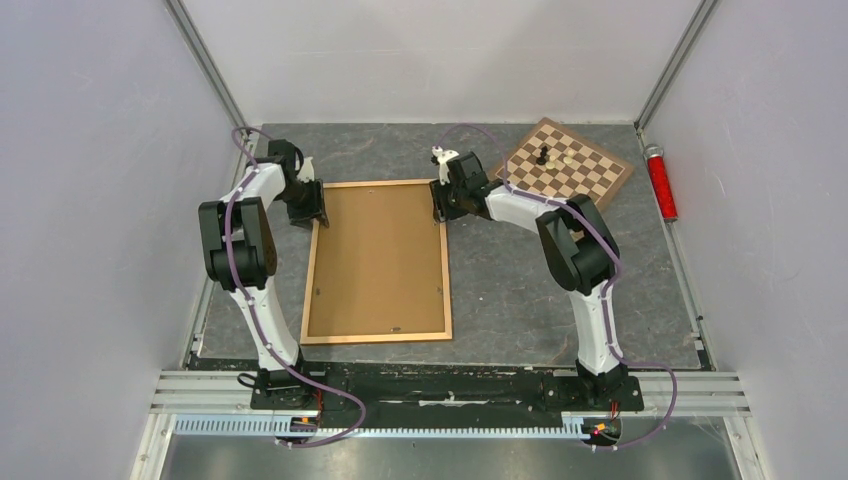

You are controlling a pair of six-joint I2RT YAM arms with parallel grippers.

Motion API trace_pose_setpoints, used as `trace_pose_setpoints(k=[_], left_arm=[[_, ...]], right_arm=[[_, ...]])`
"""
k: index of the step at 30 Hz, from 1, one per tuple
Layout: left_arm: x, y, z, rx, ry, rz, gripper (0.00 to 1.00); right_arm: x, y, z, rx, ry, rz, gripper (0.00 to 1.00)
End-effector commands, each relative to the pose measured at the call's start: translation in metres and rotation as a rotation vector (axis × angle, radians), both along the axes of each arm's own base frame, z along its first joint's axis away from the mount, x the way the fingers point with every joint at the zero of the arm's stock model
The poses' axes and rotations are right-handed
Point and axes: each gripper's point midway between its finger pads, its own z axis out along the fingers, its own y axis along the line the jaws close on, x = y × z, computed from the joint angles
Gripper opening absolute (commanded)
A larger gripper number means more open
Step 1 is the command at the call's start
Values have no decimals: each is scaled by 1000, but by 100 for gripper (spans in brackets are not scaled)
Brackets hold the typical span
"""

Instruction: Put the photo into the frame

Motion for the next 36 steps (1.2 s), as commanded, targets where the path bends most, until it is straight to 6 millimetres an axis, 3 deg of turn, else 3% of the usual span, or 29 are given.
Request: trace_pose_setpoints(k=[1,13,21,28,36], left_arm=[[3,0,18,1,-60,-36,51],[4,1,19,0,-69,-29,51],[10,-1,13,-16,-75,5,49],[25,-3,8,-44,-81,55,47],[22,-5,4,-58,-74,57,37]], right_arm=[[-29,-18,-24,-104,71,17,38],[-45,-19,-13,-116,68,121,28],[-56,-19,-19,-139,117,199,27],[-50,-12,-11,-120,100,209,29],[-37,-20,-7,-125,86,181,29]])
